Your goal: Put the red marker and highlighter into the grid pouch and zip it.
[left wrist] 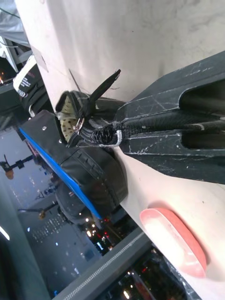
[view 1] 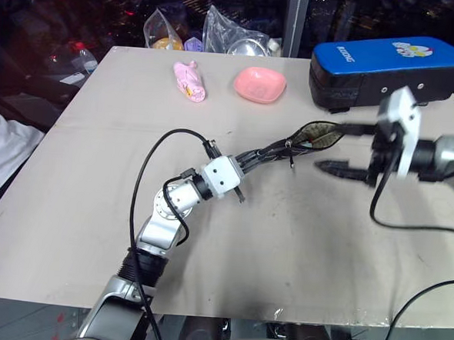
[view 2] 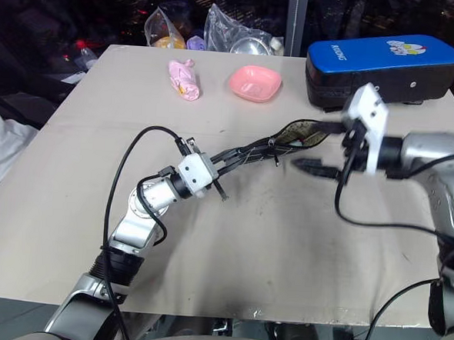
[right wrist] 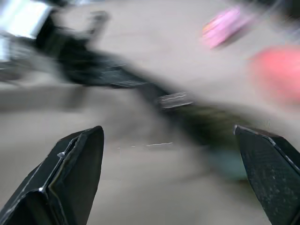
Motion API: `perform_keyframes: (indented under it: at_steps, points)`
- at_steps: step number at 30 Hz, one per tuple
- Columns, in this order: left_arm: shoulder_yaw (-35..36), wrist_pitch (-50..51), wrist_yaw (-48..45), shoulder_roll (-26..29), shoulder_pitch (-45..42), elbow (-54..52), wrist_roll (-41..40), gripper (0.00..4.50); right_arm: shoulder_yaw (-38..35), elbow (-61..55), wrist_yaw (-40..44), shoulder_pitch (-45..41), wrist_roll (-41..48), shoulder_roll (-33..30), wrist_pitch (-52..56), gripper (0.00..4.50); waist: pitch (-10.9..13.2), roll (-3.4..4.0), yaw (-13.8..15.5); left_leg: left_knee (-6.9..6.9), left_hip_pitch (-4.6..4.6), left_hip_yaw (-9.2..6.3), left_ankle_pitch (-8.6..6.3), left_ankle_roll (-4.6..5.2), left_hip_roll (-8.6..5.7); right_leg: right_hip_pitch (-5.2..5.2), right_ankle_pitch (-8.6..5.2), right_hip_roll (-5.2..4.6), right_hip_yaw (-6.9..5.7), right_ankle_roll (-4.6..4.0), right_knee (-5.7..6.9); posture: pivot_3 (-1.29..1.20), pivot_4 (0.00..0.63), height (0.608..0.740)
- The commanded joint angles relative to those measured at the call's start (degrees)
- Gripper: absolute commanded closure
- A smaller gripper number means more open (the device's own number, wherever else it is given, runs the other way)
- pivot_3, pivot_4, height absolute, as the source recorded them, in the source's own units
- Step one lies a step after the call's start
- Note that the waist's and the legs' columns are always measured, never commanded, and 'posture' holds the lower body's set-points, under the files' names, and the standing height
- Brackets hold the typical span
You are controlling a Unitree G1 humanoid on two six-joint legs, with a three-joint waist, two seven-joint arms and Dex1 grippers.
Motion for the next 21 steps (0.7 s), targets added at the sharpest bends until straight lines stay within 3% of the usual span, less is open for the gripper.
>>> perform_keyframes:
  at_steps: [1, 9, 21]
  points:
    - [-0.31, -0.62, -0.60, 0.05, -0.64, -2.35, -0.93, 4.50, -4.52, -5.50, -7.68, 1.97, 8.35, 3.07, 11.49, 0.01, -0.01, -0.02, -0.03, 0.00, 0.00, -0.03, -0.03, 0.06, -0.01, 0.01, 0.00, 0.01, -0.02, 0.00, 0.00, 0.00, 0.150, 0.738]
    - [-1.12, -2.00, -1.52, 0.41, -0.68, -2.12, -0.01, 4.50, -3.27, 0.45, -24.39, 0.60, 6.68, 16.04, 19.30, 0.01, -0.06, -0.11, -0.30, -0.02, -0.02, -0.03, 0.02, -0.03, -0.09, 0.01, -0.01, 0.23, -0.01, 0.02, -0.02, 0.00, 0.150, 0.738]
    - [-2.69, -3.72, -2.58, 1.67, 0.28, -2.28, 0.76, 4.50, -6.74, 5.04, -32.75, -4.42, 8.05, 24.30, 22.90, 0.01, -0.06, -0.10, -0.31, -0.07, -0.05, -0.01, 0.02, -0.02, -0.10, -0.01, -0.01, 0.23, -0.04, 0.03, -0.08, 0.00, 0.150, 0.738]
